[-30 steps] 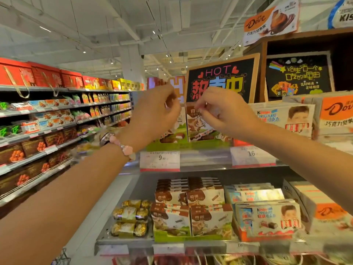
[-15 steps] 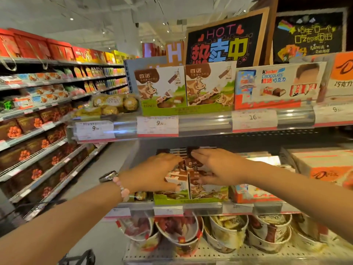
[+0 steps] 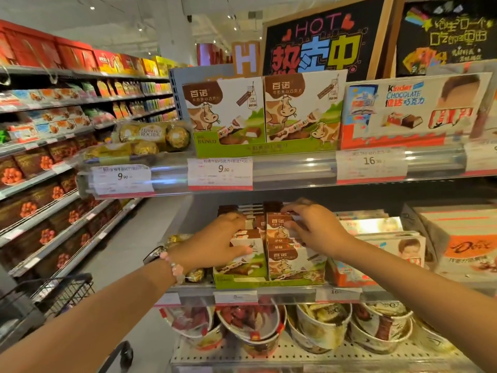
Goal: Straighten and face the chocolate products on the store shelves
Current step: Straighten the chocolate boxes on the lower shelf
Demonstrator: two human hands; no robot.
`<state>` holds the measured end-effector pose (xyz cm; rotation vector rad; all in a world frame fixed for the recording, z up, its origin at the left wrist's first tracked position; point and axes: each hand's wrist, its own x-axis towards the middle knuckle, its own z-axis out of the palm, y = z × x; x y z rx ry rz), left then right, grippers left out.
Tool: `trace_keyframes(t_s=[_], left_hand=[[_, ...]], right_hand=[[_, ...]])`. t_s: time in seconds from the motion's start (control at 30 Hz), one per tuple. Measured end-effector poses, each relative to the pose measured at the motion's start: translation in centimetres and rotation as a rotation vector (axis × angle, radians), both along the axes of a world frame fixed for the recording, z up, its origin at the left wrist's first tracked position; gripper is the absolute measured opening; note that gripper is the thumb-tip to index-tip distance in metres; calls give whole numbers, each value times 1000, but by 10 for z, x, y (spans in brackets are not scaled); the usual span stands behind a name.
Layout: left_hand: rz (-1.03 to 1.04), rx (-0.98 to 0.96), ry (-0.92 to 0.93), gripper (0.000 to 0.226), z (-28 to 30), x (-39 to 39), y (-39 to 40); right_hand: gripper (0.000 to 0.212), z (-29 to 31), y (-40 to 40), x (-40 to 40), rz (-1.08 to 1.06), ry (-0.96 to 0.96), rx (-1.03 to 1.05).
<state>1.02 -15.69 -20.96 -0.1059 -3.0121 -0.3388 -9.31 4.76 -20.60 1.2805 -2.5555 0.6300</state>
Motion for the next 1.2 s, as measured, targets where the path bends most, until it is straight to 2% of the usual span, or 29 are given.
trace_keyframes(t_s=[0.1,0.27,0.33,0.5,0.7,0.77,0.93,1.03,1.1,1.2], left_hand=[[34,-49,10,48,-1,2,13],[98,-227,19,90,-10,-5,33],[150,-243,64,97,-15,-9,36],[199,-303,127,96,-24,-13,38],[214,-161,117,101,-16,-14,37],[196,-176,84,97,-15,-15,38],[184,-196,55,87,-16,-15,41],[169,-192,60,87,-16,-13,43],[166,-174,56,86,-16,-11,44],[148,-209,46,81,-17,-11,45]], right_hand=[[36,-5,3,0,-32,16,-70],[34,-13,2,4,-84,90,-106],[34,-15,2,4,-97,104,-71],[41,-15,5,1,2,193,54],[50,-24,16,0,65,171,85],[58,-22,21,-2,80,164,115],[47,-23,28,-4,68,80,73],[67,-21,29,-2,22,-90,10],[84,-18,30,-2,-18,-119,20],[81,-18,25,-1,10,-76,187]])
